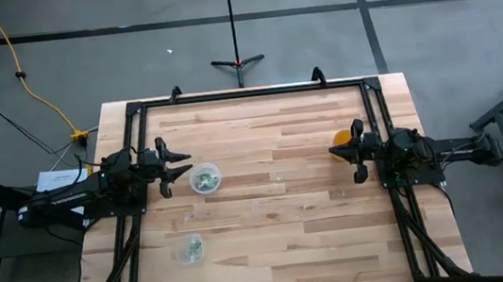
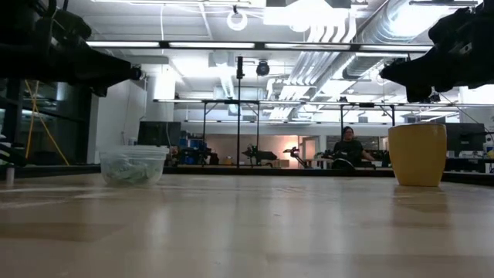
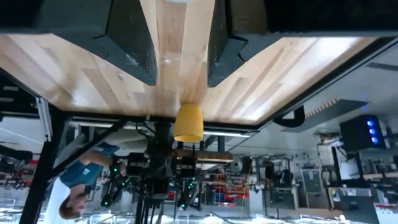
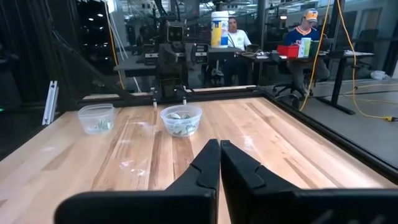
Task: Pick and place Stevia / Truvia into bins
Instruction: Return to Home Position
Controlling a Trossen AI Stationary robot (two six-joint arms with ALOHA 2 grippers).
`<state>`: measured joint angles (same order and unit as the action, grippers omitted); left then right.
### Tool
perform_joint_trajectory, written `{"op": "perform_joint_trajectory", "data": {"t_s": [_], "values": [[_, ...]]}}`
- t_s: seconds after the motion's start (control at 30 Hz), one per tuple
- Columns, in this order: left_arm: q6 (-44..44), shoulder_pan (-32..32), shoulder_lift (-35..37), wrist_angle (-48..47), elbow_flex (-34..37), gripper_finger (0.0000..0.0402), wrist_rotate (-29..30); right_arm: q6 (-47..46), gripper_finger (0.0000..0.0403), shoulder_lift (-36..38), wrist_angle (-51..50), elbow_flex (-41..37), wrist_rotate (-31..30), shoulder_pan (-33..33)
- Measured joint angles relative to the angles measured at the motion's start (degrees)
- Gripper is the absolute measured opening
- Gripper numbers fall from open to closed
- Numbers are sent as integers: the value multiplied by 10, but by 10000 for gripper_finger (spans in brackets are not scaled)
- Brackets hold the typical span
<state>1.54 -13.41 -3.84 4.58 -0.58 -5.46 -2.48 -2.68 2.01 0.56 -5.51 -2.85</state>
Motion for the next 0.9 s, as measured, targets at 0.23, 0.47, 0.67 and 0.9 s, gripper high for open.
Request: {"op": "perform_joint_trajectory", "data": {"t_s": [0.23, 0.47, 0.67, 0.9], "values": [[-13, 0, 0, -6, 0, 177, 27, 0, 2, 0, -1, 0, 0, 0], [-9, 0, 0, -16, 0, 144, 27, 0, 4, 0, -1, 0, 0, 0], [-11, 0, -1, -26, 0, 75, -27, 0, 7, 0, -1, 0, -1, 0], [-3, 0, -1, -12, 0, 22, -124, 0, 7, 0, -1, 0, -1, 0]]}}
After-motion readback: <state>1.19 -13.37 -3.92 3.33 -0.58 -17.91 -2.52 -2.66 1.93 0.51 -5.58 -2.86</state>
